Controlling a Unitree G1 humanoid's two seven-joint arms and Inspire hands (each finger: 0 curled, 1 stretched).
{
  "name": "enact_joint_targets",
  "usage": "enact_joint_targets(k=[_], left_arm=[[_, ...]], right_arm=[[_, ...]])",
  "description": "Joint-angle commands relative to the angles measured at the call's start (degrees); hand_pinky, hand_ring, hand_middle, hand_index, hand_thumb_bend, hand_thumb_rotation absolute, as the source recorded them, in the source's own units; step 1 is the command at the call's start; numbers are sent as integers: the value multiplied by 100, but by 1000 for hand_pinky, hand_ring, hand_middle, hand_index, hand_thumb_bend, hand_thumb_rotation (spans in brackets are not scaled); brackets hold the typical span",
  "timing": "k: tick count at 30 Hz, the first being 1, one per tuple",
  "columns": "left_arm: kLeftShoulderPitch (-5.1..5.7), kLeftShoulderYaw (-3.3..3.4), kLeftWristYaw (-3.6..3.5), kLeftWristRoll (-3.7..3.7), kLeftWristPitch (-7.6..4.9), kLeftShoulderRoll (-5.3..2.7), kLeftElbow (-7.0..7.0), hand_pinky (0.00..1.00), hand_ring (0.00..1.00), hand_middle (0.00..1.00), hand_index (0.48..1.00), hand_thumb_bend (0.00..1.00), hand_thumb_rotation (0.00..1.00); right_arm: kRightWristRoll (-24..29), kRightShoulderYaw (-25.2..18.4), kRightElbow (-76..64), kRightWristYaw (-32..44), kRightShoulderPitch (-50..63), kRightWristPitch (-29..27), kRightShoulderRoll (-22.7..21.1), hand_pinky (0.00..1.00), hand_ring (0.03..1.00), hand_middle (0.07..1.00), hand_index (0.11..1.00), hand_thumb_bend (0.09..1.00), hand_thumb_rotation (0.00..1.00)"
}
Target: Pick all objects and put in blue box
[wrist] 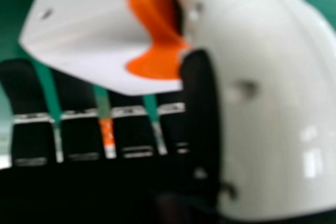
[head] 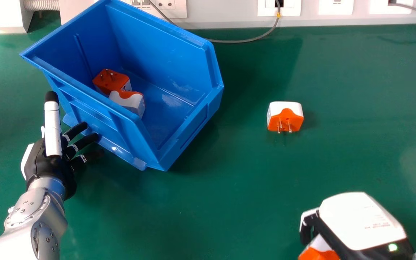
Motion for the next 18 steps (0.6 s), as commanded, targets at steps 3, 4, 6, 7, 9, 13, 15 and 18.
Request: enact_joint_targets(k=[3,4,6,7,9,13,15,18], left_arm=[[19,3,-1,18,73,1,34,651,736,837,887,863,935],[19,3,6,17,78,-7,22,651,736,838,887,863,935],[28,4,14,10,88,-21,-10,651,737,838,886,863,935],[34,3,20,8,92,-28,-26,651,737,838,886,863,935],[38,0,15,8,77,-35,-20,652,738,839,885,863,935],[6,-12,-4,39,20,-11,98,653,738,839,884,864,935],[3,-16,-11,47,6,-2,123,653,738,839,884,864,935],[-3,-8,5,43,11,-2,129,653,738,839,883,864,935]], right_arm=[[229,-236,-313,-92,-11,-83,55,380,402,518,534,514,0],[306,-284,-334,-130,-23,-133,51,383,402,519,529,514,0],[434,-372,-354,-180,-39,-232,42,382,401,519,528,513,0],[473,-406,-355,-194,-41,-273,41,382,401,519,528,513,0],[542,-469,-352,-215,-53,-344,33,367,408,520,533,508,0],[621,-589,-388,-279,-89,-458,66,340,414,520,549,500,0],[631,-620,-396,-301,-93,-494,79,340,414,520,549,500,0],[638,-653,-413,-359,-91,-550,82,322,417,519,558,495,0]])
